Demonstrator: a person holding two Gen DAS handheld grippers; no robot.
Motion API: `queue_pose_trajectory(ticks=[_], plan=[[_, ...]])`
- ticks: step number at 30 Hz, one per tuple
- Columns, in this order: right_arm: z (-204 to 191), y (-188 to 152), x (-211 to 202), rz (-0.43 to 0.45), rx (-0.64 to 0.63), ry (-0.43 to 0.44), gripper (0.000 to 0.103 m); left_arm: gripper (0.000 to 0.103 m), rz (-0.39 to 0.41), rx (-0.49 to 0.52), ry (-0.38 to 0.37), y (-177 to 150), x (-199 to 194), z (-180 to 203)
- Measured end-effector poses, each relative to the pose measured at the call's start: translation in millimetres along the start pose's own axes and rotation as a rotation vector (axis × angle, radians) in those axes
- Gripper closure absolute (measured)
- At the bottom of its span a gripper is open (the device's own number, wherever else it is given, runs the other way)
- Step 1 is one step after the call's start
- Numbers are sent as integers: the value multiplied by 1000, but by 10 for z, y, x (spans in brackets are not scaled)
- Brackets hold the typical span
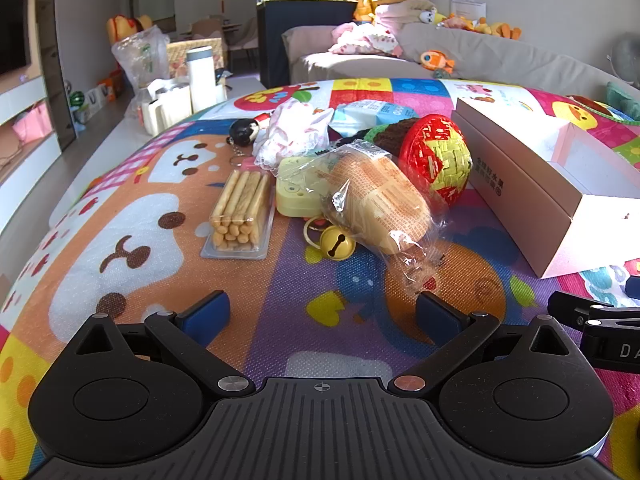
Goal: Organize objects
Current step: 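Grasp the bagged bread roll with left tool while right tool grasps the red knitted ball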
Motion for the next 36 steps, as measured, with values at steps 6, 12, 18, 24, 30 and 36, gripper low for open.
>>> queue_pose_trajectory(ticks=[6, 12, 18, 24, 30, 36], plan=[[-3, -1, 0, 0, -1, -1, 0, 1, 0, 0, 0, -1, 3, -6], [-7, -4, 2, -1, -3, -3, 0, 1, -1, -2, -1, 0, 1, 2], [0, -13, -26, -30, -14, 15, 0, 1, -2, -4, -4, 0, 4, -1], [15, -78, -142, -75, -53, 75, 0, 2, 7, -23, -21, 3, -18, -20], [10, -117, -192, -69, -60, 85, 0, 2, 15, -67, -145, 25, -283, -109], [0, -108, -180, -77, -76, 83, 0, 2, 105, -136, -191, 563, -225, 116]])
Point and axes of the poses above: each gripper's, at about its wrist camera, not at the fingertips, and x roughly the way its jaws point, z to its right, y to its top, the point moved 5 cm from there along x, roughly the way its jaws point, and after that the axes turned 1 degree about y, right-handed, at the moved point
